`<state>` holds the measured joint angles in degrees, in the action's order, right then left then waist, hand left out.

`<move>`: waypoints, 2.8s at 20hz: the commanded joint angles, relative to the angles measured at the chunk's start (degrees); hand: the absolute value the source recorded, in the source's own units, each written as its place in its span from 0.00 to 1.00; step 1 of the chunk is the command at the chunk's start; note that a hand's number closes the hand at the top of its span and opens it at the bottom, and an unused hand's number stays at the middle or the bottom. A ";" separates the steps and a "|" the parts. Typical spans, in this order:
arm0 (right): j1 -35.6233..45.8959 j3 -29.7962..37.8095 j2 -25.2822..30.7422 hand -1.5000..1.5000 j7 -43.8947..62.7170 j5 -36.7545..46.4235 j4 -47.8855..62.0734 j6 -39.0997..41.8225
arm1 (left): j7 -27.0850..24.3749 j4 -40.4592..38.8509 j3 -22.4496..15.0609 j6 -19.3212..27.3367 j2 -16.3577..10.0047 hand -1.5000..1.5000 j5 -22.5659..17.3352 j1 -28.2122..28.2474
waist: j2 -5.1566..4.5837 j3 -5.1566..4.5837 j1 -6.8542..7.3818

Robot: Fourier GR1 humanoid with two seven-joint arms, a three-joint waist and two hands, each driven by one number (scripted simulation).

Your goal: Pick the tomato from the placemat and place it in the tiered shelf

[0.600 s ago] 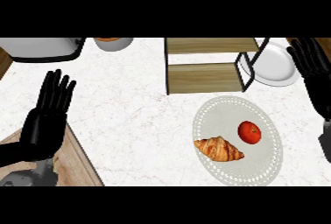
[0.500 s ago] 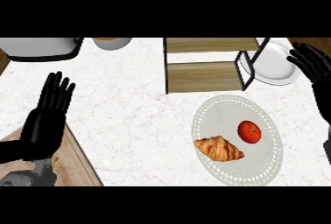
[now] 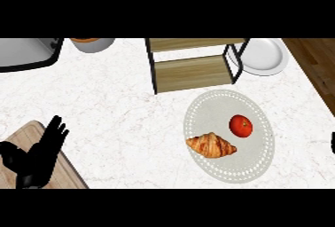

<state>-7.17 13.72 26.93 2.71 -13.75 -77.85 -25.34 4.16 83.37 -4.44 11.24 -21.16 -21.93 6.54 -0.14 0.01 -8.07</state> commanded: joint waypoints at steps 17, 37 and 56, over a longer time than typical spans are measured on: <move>-31.28 -8.60 4.60 0.00 34.89 7.73 -53.71 -3.25 | 10.05 -3.67 -4.97 -0.58 2.11 0.50 3.84 -7.75 | -0.15 -0.21 8.41; 5.38 -20.71 10.22 0.00 74.83 22.50 -32.07 0.11 | 9.69 -9.69 -1.95 -2.62 3.30 0.50 5.04 -11.79 | -0.14 -0.09 8.86; 15.85 -26.88 -0.61 0.00 81.57 34.56 -17.54 0.30 | 9.17 -9.03 0.61 -6.93 2.30 0.50 3.79 -9.66 | -0.04 -0.13 8.77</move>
<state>4.50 -12.82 29.13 70.82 18.29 -98.28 -24.91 13.44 76.85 -4.47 6.16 -18.62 -17.40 -3.71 0.12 0.14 0.68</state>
